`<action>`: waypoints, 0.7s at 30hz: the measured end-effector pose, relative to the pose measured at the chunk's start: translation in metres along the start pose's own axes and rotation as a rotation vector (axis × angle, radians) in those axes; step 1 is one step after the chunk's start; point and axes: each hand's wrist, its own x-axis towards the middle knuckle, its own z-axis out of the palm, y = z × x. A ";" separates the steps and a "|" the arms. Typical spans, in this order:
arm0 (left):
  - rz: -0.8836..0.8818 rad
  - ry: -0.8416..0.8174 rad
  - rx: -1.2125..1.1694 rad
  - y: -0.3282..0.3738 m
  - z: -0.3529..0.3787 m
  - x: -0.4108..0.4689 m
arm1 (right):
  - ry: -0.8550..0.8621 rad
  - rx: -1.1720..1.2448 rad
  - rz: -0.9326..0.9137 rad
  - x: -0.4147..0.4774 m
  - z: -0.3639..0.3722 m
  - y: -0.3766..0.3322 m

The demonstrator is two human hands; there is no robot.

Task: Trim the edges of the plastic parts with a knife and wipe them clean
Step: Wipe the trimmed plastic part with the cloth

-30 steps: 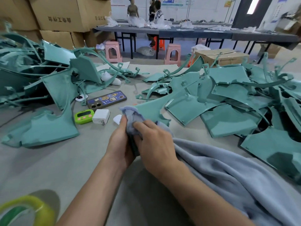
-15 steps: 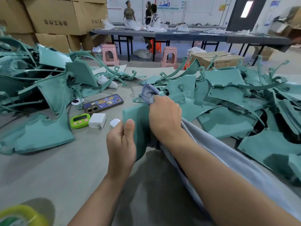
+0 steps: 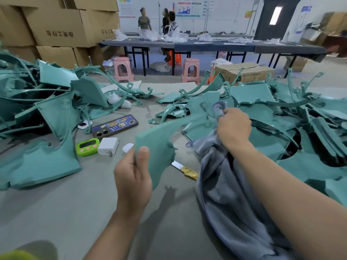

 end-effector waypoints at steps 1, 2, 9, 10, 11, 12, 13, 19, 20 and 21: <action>-0.100 0.062 -0.053 -0.005 -0.003 0.005 | 0.013 0.066 0.055 0.000 -0.004 0.008; -0.200 0.115 -0.120 -0.011 -0.005 0.010 | 0.032 0.143 0.089 -0.001 -0.006 0.014; -0.521 0.044 -0.321 -0.016 0.008 0.011 | -0.470 1.063 0.241 -0.051 -0.023 -0.041; -0.598 -0.001 -0.315 -0.017 0.009 0.010 | -0.566 1.186 0.289 -0.058 -0.024 -0.049; -0.666 -0.032 -0.299 -0.019 0.008 0.010 | -0.630 1.258 0.335 -0.066 -0.024 -0.057; -0.691 -0.045 -0.259 -0.022 0.007 0.010 | -0.685 1.323 0.390 -0.073 -0.023 -0.063; -0.660 -0.046 -0.195 -0.027 0.005 0.011 | -0.725 1.381 0.432 -0.078 -0.021 -0.067; -0.481 -0.172 -0.325 -0.012 0.005 0.011 | -0.817 1.451 0.444 -0.109 -0.014 -0.095; -0.531 -0.184 -0.506 -0.008 0.006 0.008 | -0.818 1.415 0.414 -0.116 -0.010 -0.101; -0.613 -0.135 -0.672 -0.003 0.009 0.007 | -0.784 1.354 0.368 -0.122 -0.004 -0.105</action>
